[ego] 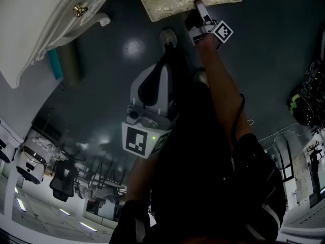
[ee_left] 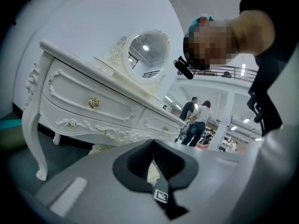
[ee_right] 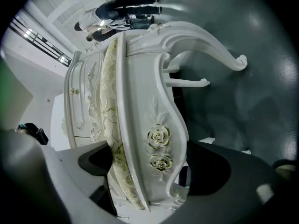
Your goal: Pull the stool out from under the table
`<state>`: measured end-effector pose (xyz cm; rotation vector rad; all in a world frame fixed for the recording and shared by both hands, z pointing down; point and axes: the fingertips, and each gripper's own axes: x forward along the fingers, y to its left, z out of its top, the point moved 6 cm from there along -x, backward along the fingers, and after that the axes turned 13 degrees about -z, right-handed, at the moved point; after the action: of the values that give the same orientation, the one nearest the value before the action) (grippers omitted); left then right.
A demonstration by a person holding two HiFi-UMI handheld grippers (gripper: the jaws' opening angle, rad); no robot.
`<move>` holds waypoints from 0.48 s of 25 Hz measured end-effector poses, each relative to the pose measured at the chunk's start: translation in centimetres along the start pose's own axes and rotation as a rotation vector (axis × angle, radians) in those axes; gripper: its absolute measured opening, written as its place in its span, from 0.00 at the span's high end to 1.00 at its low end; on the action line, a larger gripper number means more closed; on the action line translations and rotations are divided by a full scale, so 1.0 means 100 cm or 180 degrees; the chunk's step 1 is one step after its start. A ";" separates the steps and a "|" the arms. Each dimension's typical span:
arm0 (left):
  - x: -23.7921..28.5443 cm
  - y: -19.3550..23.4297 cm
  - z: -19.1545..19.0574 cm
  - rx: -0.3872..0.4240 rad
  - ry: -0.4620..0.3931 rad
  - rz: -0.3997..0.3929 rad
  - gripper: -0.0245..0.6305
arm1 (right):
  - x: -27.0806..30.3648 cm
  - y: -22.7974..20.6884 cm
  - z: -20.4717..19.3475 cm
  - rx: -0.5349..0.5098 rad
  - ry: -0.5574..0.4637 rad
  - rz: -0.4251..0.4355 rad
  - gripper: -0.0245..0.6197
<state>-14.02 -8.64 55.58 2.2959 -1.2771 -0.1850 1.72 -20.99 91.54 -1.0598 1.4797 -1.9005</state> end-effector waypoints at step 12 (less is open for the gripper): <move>-0.059 -0.074 -0.036 0.0109 -0.0149 0.0115 0.95 | -0.100 -0.036 -0.021 -0.0038 0.0108 0.0002 0.20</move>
<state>-10.36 0.71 54.36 2.3079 -1.3542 -0.2070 5.98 -11.07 92.11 -1.0368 1.5116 -1.9205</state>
